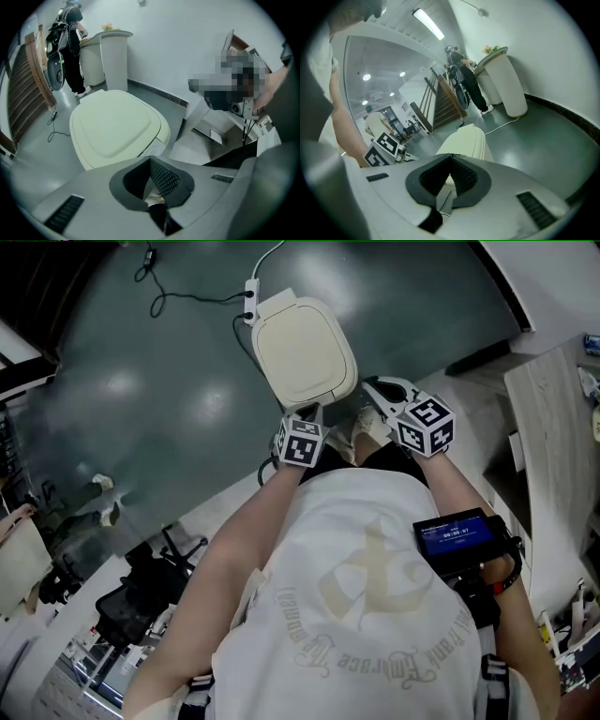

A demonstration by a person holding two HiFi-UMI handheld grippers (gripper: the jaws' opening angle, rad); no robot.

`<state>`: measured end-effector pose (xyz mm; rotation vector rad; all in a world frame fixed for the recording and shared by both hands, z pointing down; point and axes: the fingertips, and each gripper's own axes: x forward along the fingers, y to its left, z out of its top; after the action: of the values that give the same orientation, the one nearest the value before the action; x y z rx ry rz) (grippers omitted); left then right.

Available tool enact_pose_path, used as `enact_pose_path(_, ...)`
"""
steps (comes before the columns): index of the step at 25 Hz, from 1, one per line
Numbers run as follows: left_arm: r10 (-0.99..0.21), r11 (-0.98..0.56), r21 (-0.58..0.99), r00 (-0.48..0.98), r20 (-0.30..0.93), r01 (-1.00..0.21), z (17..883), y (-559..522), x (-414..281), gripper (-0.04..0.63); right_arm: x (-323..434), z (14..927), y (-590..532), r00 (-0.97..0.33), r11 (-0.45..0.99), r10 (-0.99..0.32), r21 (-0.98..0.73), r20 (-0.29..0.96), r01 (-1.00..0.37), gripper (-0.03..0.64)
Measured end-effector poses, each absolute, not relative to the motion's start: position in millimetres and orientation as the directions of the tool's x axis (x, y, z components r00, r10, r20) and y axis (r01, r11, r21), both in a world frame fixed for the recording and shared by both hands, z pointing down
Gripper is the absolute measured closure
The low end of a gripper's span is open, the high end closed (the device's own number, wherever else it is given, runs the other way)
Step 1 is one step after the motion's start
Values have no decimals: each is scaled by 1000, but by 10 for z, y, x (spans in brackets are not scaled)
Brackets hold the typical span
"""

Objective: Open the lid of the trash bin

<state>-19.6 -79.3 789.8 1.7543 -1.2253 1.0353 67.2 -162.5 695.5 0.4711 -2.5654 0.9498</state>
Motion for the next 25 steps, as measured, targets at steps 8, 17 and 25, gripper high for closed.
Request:
enact_pose_path(8,-321,-266,130,214,922,-955,7875,-767,-334,580,529,6906,-1649,-875,715,-181,-551,449,-430,611)
enact_pose_path(17,-288,-271,136,215,933,-953,7899,-731,-287,580,534,6925,-1632,-873,713,-174,-553,456,-431,611)
enact_pose_path(25,-297,-276,68,152,943,-959,7923,-703,-255,578,551,6985,-1544,-852,746,-156,-505,500,-433,611)
